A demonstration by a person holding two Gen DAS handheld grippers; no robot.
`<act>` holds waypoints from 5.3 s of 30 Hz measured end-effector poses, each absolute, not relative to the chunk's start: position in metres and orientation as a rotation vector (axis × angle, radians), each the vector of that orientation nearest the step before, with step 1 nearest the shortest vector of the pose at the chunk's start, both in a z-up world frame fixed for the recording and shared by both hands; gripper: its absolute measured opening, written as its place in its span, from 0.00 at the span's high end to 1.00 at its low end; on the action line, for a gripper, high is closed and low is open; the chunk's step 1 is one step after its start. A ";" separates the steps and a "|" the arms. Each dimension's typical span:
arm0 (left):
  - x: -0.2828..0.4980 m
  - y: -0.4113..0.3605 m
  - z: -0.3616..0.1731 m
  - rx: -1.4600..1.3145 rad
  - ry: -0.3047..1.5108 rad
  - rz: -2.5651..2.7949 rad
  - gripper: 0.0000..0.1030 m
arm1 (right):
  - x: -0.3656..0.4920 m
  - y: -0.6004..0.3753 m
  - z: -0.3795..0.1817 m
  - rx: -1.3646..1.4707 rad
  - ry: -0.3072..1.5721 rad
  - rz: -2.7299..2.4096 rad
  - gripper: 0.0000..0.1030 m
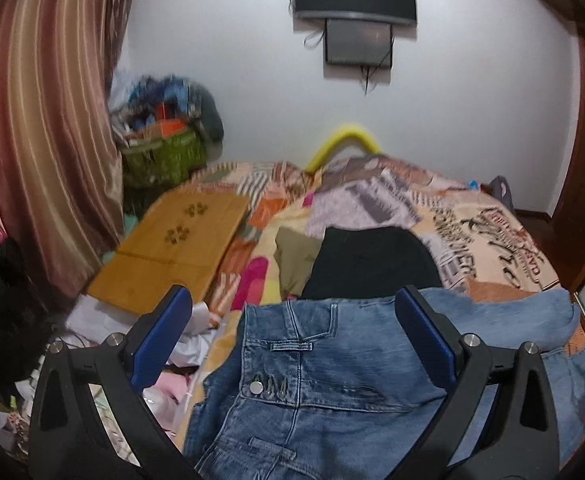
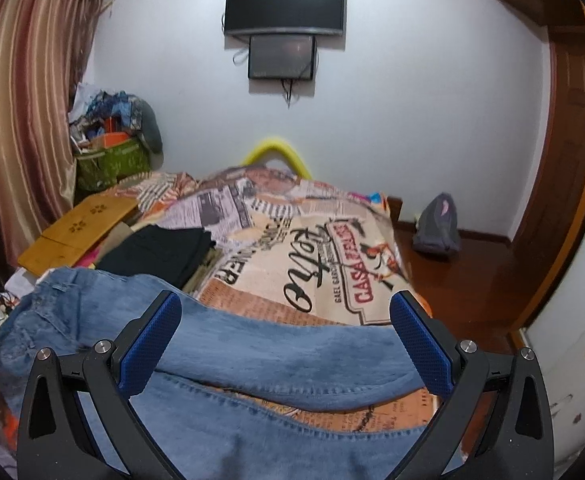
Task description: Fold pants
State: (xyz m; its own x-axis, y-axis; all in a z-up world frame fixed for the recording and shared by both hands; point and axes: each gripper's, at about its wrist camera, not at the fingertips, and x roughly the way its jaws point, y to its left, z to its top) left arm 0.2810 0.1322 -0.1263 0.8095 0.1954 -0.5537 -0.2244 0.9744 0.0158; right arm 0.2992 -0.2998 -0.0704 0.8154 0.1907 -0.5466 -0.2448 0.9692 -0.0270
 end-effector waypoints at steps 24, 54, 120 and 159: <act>0.426 0.224 -0.289 -0.113 1.021 0.265 0.22 | 0.449 -0.255 -0.210 -0.186 1.006 0.382 0.00; 0.434 0.236 -0.307 -0.254 1.115 0.153 0.96 | 0.462 -0.219 -0.245 -0.221 1.127 0.610 0.84; 0.188 0.252 -0.179 -0.292 0.848 0.233 1.00 | 0.222 -0.267 -0.109 0.013 0.785 0.651 0.92; 0.310 0.016 -0.159 -0.094 0.794 -0.093 0.76 | 0.282 -0.343 -0.107 0.008 0.839 0.404 0.56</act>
